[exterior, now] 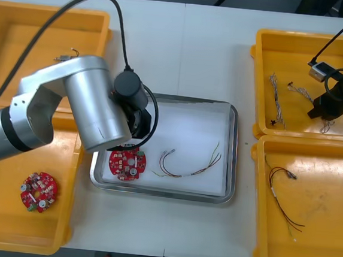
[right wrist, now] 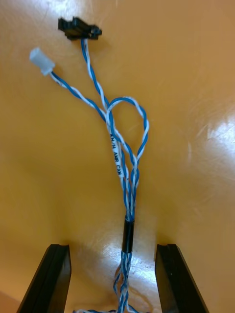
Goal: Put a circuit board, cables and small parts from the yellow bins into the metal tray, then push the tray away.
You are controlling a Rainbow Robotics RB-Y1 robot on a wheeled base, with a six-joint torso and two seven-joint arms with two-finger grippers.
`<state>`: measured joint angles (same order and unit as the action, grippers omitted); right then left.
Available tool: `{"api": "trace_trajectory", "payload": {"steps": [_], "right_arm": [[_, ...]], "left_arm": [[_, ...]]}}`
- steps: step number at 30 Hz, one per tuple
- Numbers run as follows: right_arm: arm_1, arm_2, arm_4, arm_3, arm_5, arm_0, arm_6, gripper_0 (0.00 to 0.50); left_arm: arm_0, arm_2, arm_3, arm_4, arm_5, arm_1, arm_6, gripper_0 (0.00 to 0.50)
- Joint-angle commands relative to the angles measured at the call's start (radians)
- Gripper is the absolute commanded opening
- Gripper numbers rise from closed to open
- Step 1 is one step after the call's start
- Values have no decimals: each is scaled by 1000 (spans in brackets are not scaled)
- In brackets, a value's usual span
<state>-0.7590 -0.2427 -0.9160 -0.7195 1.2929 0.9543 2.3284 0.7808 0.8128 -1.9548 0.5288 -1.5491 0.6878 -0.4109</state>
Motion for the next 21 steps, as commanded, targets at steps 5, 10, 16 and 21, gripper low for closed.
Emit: {"api": "trace_trajectory", "payload": {"steps": [5, 10, 16, 21], "right_arm": [[24, 26, 34, -9, -21, -11, -29, 500], [27, 26, 42, -9, -24, -11, -29, 500], [30, 25, 45, -9, -29, -16, -26, 500], [36, 25, 43, -9, -55, -16, -24, 406]], "left_arm": [[103, -216, -79, 261, -92, 136, 99, 500], [152, -304, -18, 419, -112, 197, 119, 500], [206, -386, 109, 585, -144, 265, 141, 500], [235, -428, 220, 643, -175, 294, 162, 500]]}}
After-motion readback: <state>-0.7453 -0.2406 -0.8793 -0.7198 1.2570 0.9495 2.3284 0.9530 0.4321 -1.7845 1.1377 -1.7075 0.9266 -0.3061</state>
